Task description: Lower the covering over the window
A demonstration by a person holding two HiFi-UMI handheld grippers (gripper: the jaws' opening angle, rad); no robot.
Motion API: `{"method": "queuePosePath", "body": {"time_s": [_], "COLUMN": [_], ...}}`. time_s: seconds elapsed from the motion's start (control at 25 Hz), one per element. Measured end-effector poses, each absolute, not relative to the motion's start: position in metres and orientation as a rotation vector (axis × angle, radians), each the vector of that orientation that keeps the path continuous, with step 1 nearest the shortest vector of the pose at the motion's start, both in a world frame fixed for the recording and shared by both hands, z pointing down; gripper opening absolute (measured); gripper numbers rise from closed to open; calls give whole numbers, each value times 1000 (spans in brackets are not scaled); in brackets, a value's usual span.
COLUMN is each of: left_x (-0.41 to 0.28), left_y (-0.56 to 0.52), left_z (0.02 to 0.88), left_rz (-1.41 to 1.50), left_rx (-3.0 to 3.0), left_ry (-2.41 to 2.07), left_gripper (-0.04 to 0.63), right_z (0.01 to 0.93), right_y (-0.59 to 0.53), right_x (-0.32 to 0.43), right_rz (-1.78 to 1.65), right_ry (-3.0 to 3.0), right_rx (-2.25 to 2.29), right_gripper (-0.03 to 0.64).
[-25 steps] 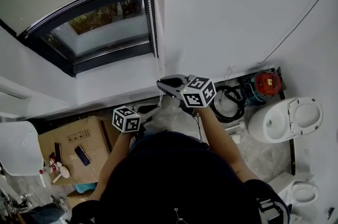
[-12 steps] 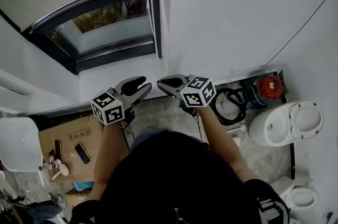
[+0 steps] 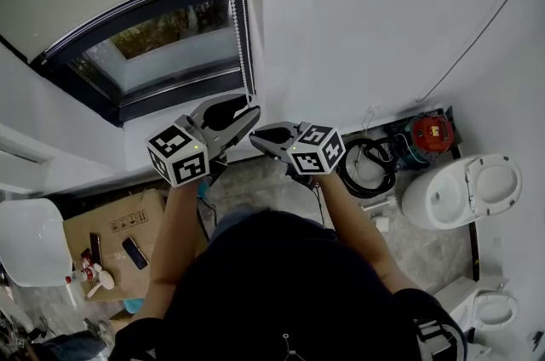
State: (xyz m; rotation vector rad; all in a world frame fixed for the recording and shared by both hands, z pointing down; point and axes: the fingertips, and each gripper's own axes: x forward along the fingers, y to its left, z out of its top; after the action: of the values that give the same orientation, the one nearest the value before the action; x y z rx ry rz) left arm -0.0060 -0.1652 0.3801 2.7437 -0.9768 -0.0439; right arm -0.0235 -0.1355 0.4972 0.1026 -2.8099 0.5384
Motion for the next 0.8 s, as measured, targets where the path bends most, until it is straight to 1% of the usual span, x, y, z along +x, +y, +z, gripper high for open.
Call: {"method": "queuePosePath", "body": {"time_s": [0.04,0.08,0.12,0.16,0.28,0.44,0.56,0.68,0.8], "left_x": [-4,-2,-2,-3,-5,-9,-10,-14,-16], "left_y": [-167,-170,-171,-172,-169,-165,-160,-161,-157], "left_z": [378,377,377,378,379,402,409,422,431], "left_rz": [-32,-15,1,8,-18,39,-50,7,-46], "left_rx": [2752,2757,2758,2752,2719,2678,2630,2624,2585], "left_ry": [-980,-988,-999,-1007,-993,-982,-954,-974,-956], "left_gripper": [125,103,71,23,20,18,18,18,18], "right_z": [497,498,498,498,498,519,527,539,547], "right_y": [-135,-135,-135,-135,-133,-127,-119,-119,-114], "right_x": [-24,-24,-24,-25,-24,-25,-26,-27,-25], "right_rz": [538,538,537,536,526,471,520,473,495], "right_ry": [-2810,-2810,-2811,-2813,-2809,-2719,-2716,-2659,-2643], "right_rx": [101,100,99,98,94,92,82,79,83], "right_gripper": [12,12,12,12,12,12,12,12,12]}}
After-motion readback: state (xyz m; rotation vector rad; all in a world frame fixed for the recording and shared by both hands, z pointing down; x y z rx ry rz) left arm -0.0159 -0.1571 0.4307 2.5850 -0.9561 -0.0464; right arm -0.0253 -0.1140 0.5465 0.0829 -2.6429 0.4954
